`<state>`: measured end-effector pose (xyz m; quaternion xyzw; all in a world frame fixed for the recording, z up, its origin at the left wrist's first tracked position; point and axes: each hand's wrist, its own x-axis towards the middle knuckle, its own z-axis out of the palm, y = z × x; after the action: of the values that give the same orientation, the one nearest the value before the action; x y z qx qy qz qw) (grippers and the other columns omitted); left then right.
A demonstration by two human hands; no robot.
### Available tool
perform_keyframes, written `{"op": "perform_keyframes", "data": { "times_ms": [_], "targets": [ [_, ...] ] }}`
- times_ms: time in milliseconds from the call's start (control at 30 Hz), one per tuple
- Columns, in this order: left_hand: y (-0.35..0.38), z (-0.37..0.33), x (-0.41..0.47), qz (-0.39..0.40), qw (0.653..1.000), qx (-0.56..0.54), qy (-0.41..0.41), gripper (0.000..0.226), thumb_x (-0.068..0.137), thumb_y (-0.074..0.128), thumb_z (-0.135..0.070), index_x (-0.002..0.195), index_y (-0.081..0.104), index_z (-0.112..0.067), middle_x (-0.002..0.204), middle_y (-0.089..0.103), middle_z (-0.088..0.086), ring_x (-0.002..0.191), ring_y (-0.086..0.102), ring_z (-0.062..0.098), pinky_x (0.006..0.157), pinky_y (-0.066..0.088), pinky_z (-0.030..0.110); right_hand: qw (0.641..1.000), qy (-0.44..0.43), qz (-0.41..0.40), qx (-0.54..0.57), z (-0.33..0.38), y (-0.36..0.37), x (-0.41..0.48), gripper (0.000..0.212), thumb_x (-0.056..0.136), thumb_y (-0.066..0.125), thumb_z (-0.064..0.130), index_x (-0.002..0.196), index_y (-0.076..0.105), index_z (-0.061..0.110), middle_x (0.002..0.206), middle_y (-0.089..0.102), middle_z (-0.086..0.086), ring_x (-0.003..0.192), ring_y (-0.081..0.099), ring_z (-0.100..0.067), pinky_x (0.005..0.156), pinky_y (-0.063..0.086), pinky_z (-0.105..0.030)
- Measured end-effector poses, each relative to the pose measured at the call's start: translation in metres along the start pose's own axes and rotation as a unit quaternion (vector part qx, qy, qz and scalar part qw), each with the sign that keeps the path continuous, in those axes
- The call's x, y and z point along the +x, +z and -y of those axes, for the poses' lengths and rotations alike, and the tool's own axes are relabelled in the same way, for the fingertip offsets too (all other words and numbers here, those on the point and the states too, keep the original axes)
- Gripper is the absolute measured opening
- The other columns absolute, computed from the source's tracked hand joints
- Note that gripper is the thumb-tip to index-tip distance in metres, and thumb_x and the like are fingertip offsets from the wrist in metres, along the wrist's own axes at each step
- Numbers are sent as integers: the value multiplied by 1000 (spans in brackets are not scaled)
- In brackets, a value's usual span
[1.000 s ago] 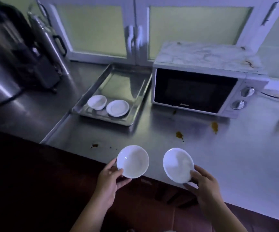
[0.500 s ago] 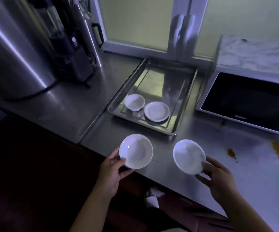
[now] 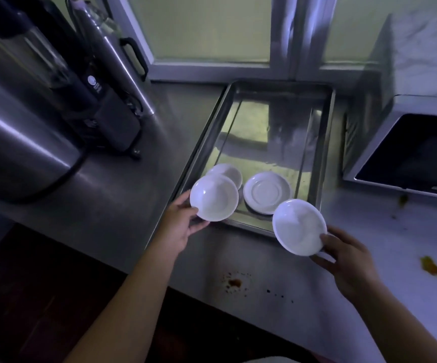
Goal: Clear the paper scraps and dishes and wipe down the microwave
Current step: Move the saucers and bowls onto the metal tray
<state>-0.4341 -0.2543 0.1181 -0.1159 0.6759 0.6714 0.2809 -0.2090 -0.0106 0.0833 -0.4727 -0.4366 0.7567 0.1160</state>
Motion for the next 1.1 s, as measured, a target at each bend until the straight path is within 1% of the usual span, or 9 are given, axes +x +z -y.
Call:
{"op": "perform_keyframes", "data": {
  "times_ms": [100, 267, 367, 567, 667, 733, 867, 1000, 1100],
  "targets": [
    [6, -16, 46, 15, 1000, 11, 3, 50, 89, 50, 11, 126, 63, -19, 115, 64, 3, 97, 65, 24, 63, 59, 36, 1000, -10, -19, -1, 4, 9, -3, 19, 95, 59, 6, 99, 74, 17, 92, 74, -9, 74, 73, -21, 60, 59, -33],
    [15, -31, 108, 67, 996, 58, -16, 52, 88, 49, 13, 130, 61, -15, 114, 63, 5, 99, 64, 25, 59, 59, 35, 996, -30, -88, 0, 3, 31, -30, 21, 96, 58, 4, 105, 73, 16, 105, 71, -13, 94, 69, -31, 68, 60, -39],
    [12, -27, 131, 86, 990, 109, -12, 48, 89, 53, 12, 130, 61, -11, 102, 63, 7, 87, 66, 23, 59, 61, 35, 991, -32, -132, -2, -3, 50, -48, 23, 96, 58, 4, 102, 74, 18, 104, 72, -13, 93, 69, -31, 67, 60, -39],
    [-11, -13, 143, 80, 968, 223, 89, 36, 89, 63, -6, 120, 64, -24, 105, 67, -2, 81, 69, 16, 68, 59, 30, 985, -17, -173, -11, -15, 114, -45, 20, 94, 60, 4, 105, 73, 15, 98, 73, -13, 87, 70, -28, 61, 60, -37],
    [-29, -8, 130, 97, 968, 194, 123, 31, 90, 59, -4, 106, 65, -31, 94, 65, -15, 69, 63, -9, 57, 50, 10, 989, -12, -147, -7, -9, 158, -24, 20, 93, 61, 3, 108, 72, 11, 93, 73, -13, 81, 69, -27, 58, 59, -35],
    [-44, -2, 119, 113, 979, 139, 92, 34, 91, 60, -2, 99, 66, -35, 91, 66, -14, 63, 63, -5, 57, 53, 15, 991, -3, -130, -8, -3, 187, 0, 20, 93, 61, 1, 106, 72, 11, 94, 71, -14, 80, 69, -27, 58, 59, -35],
    [-77, 13, 99, 129, 988, 86, 18, 33, 91, 61, 0, 95, 72, -31, 87, 66, -7, 77, 65, 13, 64, 55, 27, 993, 24, -116, -27, 8, 230, 58, 28, 92, 55, -5, 113, 69, 7, 98, 69, -17, 80, 68, -27, 69, 62, -42],
    [-106, 19, 87, 138, 988, 77, -2, 33, 90, 61, 1, 93, 73, -29, 82, 71, -14, 73, 66, 6, 66, 58, 24, 988, 69, -126, -49, 4, 251, 89, 26, 90, 56, -6, 105, 72, 9, 91, 68, -13, 72, 66, -24, 58, 61, -37],
    [-117, 16, 89, 128, 986, 110, 4, 29, 91, 62, -4, 99, 73, -29, 94, 71, -7, 80, 68, 6, 68, 57, 24, 983, 47, -161, -71, -2, 255, 92, 21, 88, 65, 0, 108, 70, 4, 84, 63, -12, 69, 62, -28, 64, 62, -47]
  ]
}}
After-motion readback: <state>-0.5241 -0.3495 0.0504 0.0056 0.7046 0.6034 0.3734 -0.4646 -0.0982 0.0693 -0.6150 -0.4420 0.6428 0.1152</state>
